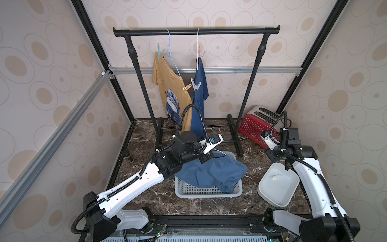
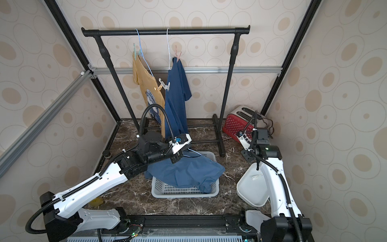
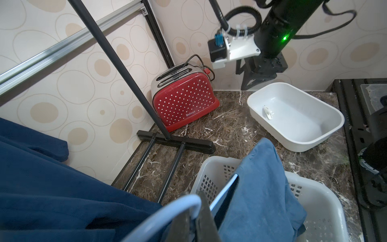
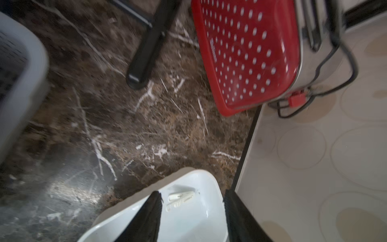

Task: Remove the clothespins securing t-shirts to the hanger
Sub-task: Place the clothespin in the storage box, then adjust the hanger.

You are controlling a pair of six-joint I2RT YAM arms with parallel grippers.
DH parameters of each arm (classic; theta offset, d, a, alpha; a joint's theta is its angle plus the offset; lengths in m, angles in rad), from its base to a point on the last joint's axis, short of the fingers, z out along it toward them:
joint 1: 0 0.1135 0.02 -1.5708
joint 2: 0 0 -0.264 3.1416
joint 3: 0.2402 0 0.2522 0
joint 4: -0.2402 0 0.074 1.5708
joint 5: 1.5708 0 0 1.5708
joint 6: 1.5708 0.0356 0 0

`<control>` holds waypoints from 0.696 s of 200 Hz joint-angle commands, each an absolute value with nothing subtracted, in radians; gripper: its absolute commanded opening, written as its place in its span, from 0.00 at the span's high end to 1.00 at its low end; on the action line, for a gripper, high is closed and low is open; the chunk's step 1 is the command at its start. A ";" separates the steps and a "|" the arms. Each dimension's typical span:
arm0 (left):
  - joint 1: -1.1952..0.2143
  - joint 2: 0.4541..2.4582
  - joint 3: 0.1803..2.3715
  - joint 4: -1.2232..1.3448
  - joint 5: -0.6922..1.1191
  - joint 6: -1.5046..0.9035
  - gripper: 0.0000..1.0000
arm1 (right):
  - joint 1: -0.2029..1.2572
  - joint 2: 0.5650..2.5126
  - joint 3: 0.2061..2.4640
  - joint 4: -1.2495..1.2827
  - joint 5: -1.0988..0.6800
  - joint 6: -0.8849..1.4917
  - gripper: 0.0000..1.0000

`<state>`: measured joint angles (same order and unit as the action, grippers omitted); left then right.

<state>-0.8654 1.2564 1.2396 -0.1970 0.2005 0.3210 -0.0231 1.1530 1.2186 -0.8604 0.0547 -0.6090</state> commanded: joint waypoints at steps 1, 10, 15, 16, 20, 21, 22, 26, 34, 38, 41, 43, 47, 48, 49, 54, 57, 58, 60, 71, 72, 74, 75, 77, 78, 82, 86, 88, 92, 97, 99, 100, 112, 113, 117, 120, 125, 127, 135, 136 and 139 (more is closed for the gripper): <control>-0.867 1.262 1.308 -0.182 0.210 0.300 1.00 | 0.054 1.128 1.316 -0.923 -0.050 -0.530 0.47; -0.867 1.267 1.316 -0.182 0.208 0.286 1.00 | 0.093 1.124 1.353 -0.920 -0.084 -0.499 0.46; -0.867 1.271 1.319 -0.180 0.208 0.276 1.00 | 0.116 1.123 1.370 -0.926 -0.118 -0.490 0.46; -0.867 1.271 1.320 -0.180 0.208 0.273 1.00 | 0.120 1.122 1.372 -0.926 -0.124 -0.488 0.46; -0.867 1.274 1.323 -0.176 0.209 0.265 1.00 | 0.139 1.121 1.382 -0.925 -0.148 -0.476 0.46; -0.868 1.274 1.323 -0.174 0.209 0.263 1.00 | 0.143 1.121 1.383 -0.925 -0.153 -0.473 0.46; -0.867 1.274 1.324 -0.172 0.209 0.261 1.00 | 0.149 1.121 1.385 -0.924 -0.161 -0.470 0.46; -0.867 1.276 1.323 -0.167 0.210 0.251 1.00 | 0.169 1.118 1.392 -0.922 -0.187 -0.461 0.46; -0.867 1.279 1.325 -0.152 0.213 0.234 1.00 | 0.202 1.109 1.394 -0.911 -0.244 -0.454 0.46; -0.867 1.282 1.326 -0.147 0.214 0.226 1.00 | 0.216 1.103 1.388 -0.896 -0.271 -0.443 0.46; -0.867 1.285 1.329 -0.145 0.215 0.219 1.00 | 0.224 1.095 1.380 -0.879 -0.291 -0.430 0.45; -0.867 1.287 1.332 -0.144 0.214 0.215 1.00 | 0.228 1.091 1.373 -0.866 -0.303 -0.421 0.46; -0.867 1.290 1.336 -0.140 0.215 0.207 1.00 | 0.234 1.082 1.358 -0.841 -0.331 -0.404 0.45; -0.867 1.291 1.337 -0.139 0.214 0.205 1.00 | 0.236 1.078 1.355 -0.835 -0.342 -0.401 0.45; -0.867 1.292 1.337 -0.139 0.214 0.204 1.00 | 0.238 1.075 1.351 -0.828 -0.350 -0.397 0.45; -0.867 1.296 1.344 -0.137 0.217 0.196 1.00 | 0.242 1.063 1.328 -0.795 -0.389 -0.374 0.45; -0.867 1.299 1.346 -0.136 0.217 0.191 1.00 | 0.244 1.053 1.313 -0.770 -0.412 -0.356 0.45; -0.867 1.300 1.346 -0.136 0.217 0.191 1.00 | 0.244 1.050 1.309 -0.763 -0.423 -0.352 0.45; -0.867 1.303 1.347 -0.134 0.218 0.187 1.00 | 0.244 1.044 1.299 -0.746 -0.440 -0.343 0.45; -0.867 1.312 1.358 -0.126 0.220 0.168 1.00 | 0.253 1.013 1.251 -0.679 -0.511 -0.315 0.45; -0.867 1.313 1.359 -0.126 0.221 0.167 1.00 | 0.255 1.010 1.247 -0.672 -0.514 -0.312 0.45; -0.867 1.315 1.361 -0.126 0.223 0.164 1.00 | 0.259 1.005 1.239 -0.660 -0.519 -0.307 0.45; -0.867 1.316 1.362 -0.126 0.223 0.163 1.00 | 0.260 1.003 1.236 -0.652 -0.523 -0.304 0.45; -0.867 1.317 1.365 -0.127 0.224 0.158 1.00 | 0.263 0.999 1.229 -0.642 -0.528 -0.297 0.45; -0.867 1.318 1.367 -0.127 0.225 0.157 1.00 | 0.264 0.997 1.226 -0.639 -0.530 -0.295 0.45; -0.867 1.322 1.371 -0.127 0.228 0.150 1.00 | 0.273 0.991 1.217 -0.621 -0.547 -0.290 0.45; -0.867 1.326 1.376 -0.126 0.229 0.146 1.00 | 0.274 0.986 1.209 -0.611 -0.560 -0.289 0.45; -0.867 1.327 1.378 -0.126 0.230 0.143 1.00 | 0.288 0.984 1.207 -0.605 -0.564 -0.288 0.45; -0.867 1.330 1.382 -0.126 0.232 0.137 1.00 | 0.312 0.983 1.201 -0.594 -0.564 -0.286 0.45; -0.867 1.335 1.389 -0.125 0.234 0.133 1.00 | 0.328 0.983 1.197 -0.586 -0.563 -0.287 0.45; -0.867 1.337 1.391 -0.125 0.235 0.130 1.00 | 0.336 0.983 1.197 -0.587 -0.565 -0.290 0.45; -0.867 1.338 1.391 -0.125 0.236 0.130 1.00 | 0.339 0.984 1.197 -0.589 -0.566 -0.293 0.45; -0.867 1.349 1.405 -0.125 0.237 0.121 1.00 | 0.366 0.994 1.203 -0.598 -0.568 -0.319 0.45; -0.867 1.349 1.408 -0.126 0.236 0.120 1.00 | 0.367 0.995 1.203 -0.597 -0.567 -0.320 0.45; -0.867 1.352 1.411 -0.126 0.237 0.118 1.00 | 0.373 0.998 1.201 -0.592 -0.566 -0.321 0.45; -0.867 1.354 1.415 -0.124 0.239 0.115 1.00 | 0.376 1.002 1.200 -0.587 -0.571 -0.321 0.45; -0.867 1.357 1.421 -0.124 0.242 0.110 1.00 | 0.381 1.006 1.197 -0.577 -0.583 -0.321 0.45; -0.867 1.358 1.423 -0.122 0.243 0.107 1.00 | 0.384 1.009 1.195 -0.573 -0.590 -0.321 0.45; -0.867 1.361 1.428 -0.120 0.246 0.103 1.00 | 0.394 1.019 1.195 -0.561 -0.603 -0.317 0.46; -0.867 1.362 1.428 -0.120 0.247 0.101 1.00 | 0.396 1.021 1.194 -0.558 -0.605 -0.317 0.46; -0.867 1.363 1.429 -0.119 0.248 0.099 1.00 | 0.400 1.025 1.195 -0.551 -0.608 -0.313 0.46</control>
<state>-0.8654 1.3617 1.3598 -0.1837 0.2192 0.1410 0.3733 1.0023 1.2072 -0.6277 -0.5304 -0.3260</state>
